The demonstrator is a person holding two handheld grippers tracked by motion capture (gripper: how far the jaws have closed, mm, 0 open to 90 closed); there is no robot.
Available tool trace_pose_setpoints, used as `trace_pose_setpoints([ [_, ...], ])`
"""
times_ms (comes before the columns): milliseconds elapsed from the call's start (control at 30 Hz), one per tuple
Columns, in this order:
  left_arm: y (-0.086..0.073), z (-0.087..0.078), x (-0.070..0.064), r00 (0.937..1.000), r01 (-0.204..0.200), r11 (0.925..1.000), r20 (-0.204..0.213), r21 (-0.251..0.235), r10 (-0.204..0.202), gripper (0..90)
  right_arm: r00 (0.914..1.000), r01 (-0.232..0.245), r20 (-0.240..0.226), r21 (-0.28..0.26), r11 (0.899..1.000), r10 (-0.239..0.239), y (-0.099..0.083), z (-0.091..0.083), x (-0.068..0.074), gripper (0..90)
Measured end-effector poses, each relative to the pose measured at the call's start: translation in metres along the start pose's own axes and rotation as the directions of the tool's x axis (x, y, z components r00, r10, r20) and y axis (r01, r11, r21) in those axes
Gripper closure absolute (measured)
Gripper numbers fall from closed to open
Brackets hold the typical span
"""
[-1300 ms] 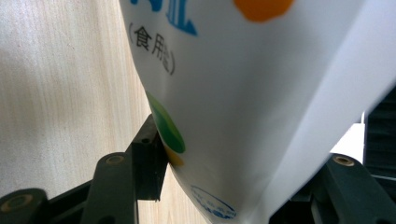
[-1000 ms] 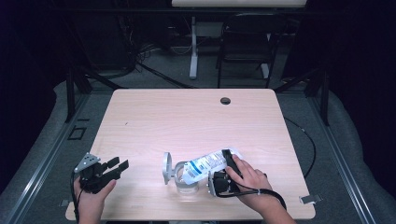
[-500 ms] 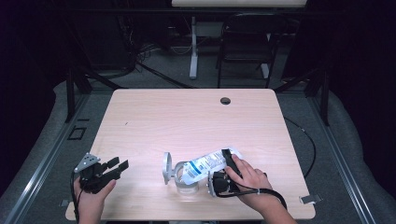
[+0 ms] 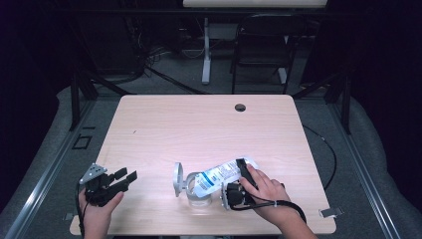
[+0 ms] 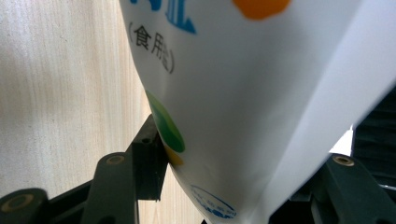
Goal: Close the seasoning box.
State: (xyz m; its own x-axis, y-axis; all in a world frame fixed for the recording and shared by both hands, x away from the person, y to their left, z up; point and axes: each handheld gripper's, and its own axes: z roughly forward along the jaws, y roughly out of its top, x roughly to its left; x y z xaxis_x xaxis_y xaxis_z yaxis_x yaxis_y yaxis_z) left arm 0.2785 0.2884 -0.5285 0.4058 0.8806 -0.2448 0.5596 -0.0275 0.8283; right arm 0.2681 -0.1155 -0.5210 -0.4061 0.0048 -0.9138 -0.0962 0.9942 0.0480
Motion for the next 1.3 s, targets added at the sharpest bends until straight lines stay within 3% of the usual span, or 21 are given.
trace_pose_setpoints([
  [233,-0.0001,-0.0001,0.0003,1.0,0.001,1.0,-0.001,-0.004,-0.001,51.9,0.9995,0.03,0.006,0.022,0.999,-0.03,0.0015,-0.0019,-0.0025,44.2],
  [767,-0.0005,0.0002,0.0008,1.0,0.003,1.0,-0.004,-0.005,-0.003,51.9,0.9992,0.038,0.011,0.011,0.999,-0.039,0.0025,-0.001,-0.0031,44.4],
  [833,-0.0003,-0.0001,0.0008,1.0,0.002,1.0,-0.003,-0.002,-0.002,51.9,0.998,0.061,0.017,0.036,0.998,-0.061,0.0037,-0.0031,-0.0046,44.4],
  [1300,-0.0003,-0.0001,0.0009,1.0,0.003,1.0,-0.004,-0.004,-0.003,52.0,0.9982,0.057,0.016,0.027,0.998,-0.057,0.004,-0.0026,-0.0042,44.5],
])
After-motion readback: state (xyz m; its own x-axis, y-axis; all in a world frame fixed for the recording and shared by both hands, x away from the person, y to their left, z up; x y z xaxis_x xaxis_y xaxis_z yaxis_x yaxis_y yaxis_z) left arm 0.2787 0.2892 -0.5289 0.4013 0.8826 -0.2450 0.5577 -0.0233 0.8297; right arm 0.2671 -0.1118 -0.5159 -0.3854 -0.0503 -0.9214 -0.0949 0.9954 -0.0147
